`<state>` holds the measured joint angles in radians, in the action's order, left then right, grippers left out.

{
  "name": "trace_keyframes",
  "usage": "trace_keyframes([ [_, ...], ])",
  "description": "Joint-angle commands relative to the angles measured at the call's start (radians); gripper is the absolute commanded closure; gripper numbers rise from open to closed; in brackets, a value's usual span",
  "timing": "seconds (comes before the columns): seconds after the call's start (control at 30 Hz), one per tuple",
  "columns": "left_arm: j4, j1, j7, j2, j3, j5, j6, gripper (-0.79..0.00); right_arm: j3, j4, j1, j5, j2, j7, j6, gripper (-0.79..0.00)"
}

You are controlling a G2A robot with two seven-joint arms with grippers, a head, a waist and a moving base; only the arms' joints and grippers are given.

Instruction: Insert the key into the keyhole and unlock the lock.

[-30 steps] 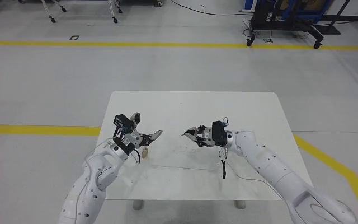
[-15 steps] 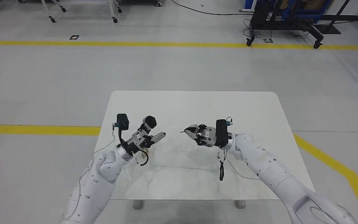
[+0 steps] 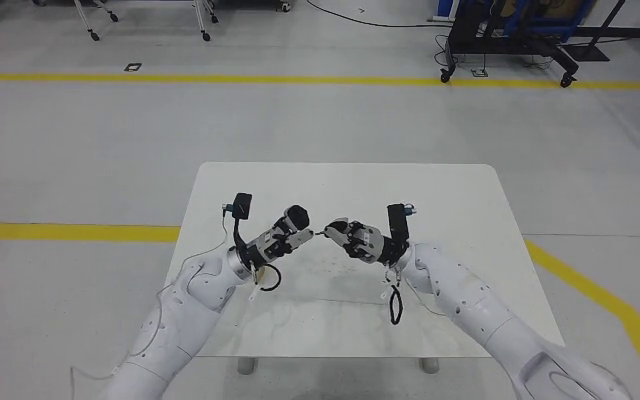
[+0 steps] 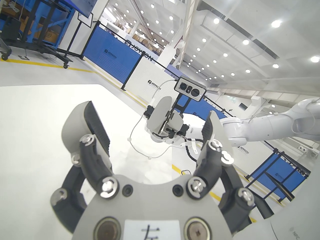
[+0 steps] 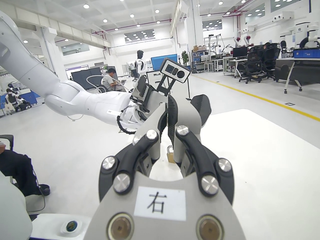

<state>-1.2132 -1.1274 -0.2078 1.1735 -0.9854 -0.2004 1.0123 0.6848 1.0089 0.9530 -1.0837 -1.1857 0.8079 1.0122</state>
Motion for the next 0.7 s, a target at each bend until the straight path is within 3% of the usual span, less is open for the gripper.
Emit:
trace_keyframes([
  [0.0, -0.002, 0.000, 0.005, -0.008, 0.007, -0.003, 0.000, -0.329, -0.026, -0.003, -0.011, 0.007, -0.004, 0.000, 0.000, 0.000],
  [0.07, -0.001, 0.004, 0.016, -0.013, 0.016, -0.020, 0.000, -0.280, -0.042, -0.009, -0.020, 0.023, -0.005, 0.000, 0.000, 0.000],
  [0.4, -0.001, 0.029, 0.137, -0.035, 0.088, -0.116, 0.000, -0.222, -0.085, -0.033, -0.045, 0.096, -0.006, 0.000, 0.000, 0.000],
  [0.53, -0.003, 0.041, 0.194, -0.046, 0.125, -0.151, 0.000, -0.080, -0.097, -0.030, -0.052, 0.107, -0.003, 0.000, 0.000, 0.000],
  [0.67, -0.001, 0.054, 0.256, -0.059, 0.164, -0.183, 0.000, 0.000, -0.103, -0.038, -0.058, 0.117, -0.001, 0.000, 0.000, 0.000],
])
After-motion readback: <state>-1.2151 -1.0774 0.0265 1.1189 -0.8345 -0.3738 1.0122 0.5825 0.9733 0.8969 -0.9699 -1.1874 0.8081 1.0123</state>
